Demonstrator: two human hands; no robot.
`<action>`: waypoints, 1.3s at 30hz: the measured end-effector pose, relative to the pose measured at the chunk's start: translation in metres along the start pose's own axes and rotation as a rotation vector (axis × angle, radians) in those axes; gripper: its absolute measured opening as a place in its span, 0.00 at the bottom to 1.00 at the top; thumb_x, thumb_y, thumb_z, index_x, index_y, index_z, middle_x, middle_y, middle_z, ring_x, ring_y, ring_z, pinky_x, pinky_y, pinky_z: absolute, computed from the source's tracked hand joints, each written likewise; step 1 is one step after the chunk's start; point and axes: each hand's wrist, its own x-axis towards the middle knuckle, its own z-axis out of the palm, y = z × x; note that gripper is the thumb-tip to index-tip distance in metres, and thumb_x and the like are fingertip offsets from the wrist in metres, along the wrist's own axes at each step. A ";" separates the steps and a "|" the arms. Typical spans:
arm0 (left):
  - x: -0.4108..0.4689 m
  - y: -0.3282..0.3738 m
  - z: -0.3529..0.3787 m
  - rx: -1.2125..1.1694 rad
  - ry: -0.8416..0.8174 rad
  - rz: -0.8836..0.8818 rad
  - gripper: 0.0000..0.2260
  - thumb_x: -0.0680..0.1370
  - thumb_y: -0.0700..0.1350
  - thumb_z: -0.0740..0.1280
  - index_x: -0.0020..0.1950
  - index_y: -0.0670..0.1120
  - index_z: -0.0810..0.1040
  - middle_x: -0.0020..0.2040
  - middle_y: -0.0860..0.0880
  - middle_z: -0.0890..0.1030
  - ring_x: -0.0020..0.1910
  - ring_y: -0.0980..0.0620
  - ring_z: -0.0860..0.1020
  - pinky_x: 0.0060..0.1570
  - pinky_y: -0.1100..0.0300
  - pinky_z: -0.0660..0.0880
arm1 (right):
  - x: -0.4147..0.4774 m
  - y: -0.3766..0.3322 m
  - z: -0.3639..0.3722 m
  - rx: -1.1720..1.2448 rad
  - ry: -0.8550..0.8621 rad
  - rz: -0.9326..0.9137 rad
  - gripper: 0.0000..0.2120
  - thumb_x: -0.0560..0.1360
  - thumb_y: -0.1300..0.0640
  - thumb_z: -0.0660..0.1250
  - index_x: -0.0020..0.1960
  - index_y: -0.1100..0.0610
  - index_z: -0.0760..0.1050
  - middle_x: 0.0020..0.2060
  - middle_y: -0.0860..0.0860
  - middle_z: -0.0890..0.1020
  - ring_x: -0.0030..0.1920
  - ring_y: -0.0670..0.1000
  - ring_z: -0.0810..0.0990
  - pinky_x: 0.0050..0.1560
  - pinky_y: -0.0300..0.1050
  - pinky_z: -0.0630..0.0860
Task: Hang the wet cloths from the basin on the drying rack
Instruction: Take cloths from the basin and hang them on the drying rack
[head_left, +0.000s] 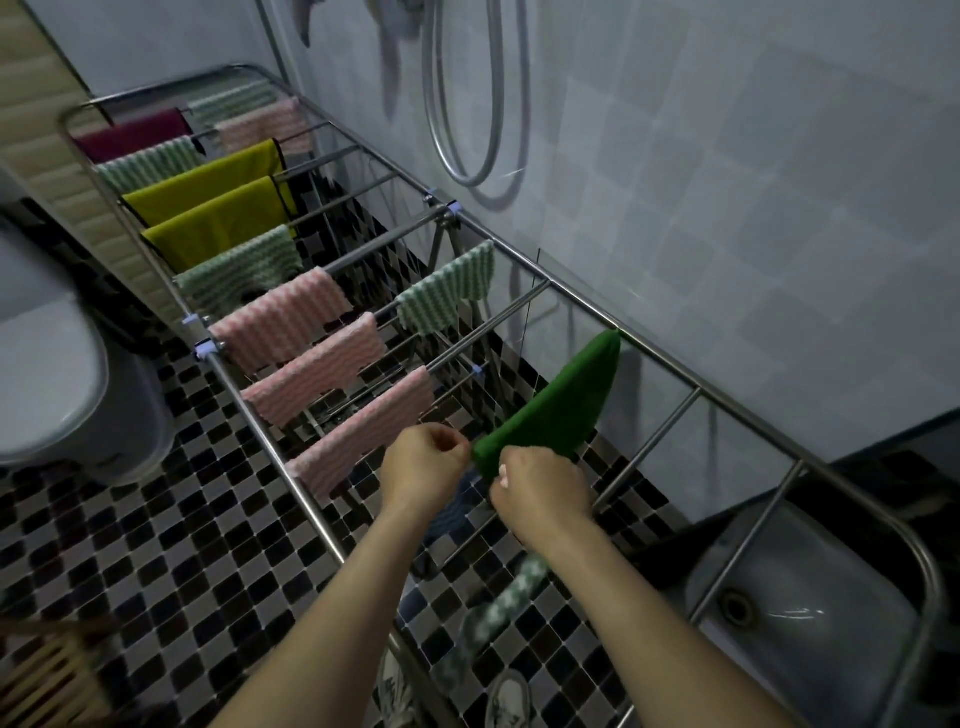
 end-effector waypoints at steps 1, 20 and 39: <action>-0.001 0.000 0.000 -0.001 0.010 0.048 0.03 0.76 0.46 0.69 0.43 0.52 0.81 0.41 0.56 0.81 0.43 0.58 0.79 0.44 0.59 0.77 | 0.001 0.002 0.001 0.059 -0.025 0.019 0.04 0.77 0.54 0.63 0.47 0.54 0.75 0.40 0.49 0.78 0.40 0.51 0.78 0.37 0.44 0.73; -0.072 0.045 -0.017 -0.535 -0.391 0.094 0.16 0.71 0.53 0.69 0.50 0.43 0.84 0.45 0.44 0.85 0.45 0.46 0.84 0.46 0.56 0.80 | -0.037 0.040 -0.071 1.874 -0.410 0.130 0.15 0.75 0.62 0.64 0.60 0.67 0.76 0.45 0.58 0.83 0.45 0.52 0.83 0.45 0.45 0.81; -0.088 0.066 -0.053 -0.602 -0.237 0.299 0.17 0.75 0.52 0.63 0.40 0.37 0.76 0.36 0.41 0.75 0.37 0.46 0.72 0.42 0.51 0.72 | -0.076 0.031 -0.115 0.677 -0.179 -0.211 0.05 0.71 0.54 0.74 0.47 0.49 0.84 0.38 0.42 0.84 0.41 0.39 0.82 0.44 0.38 0.75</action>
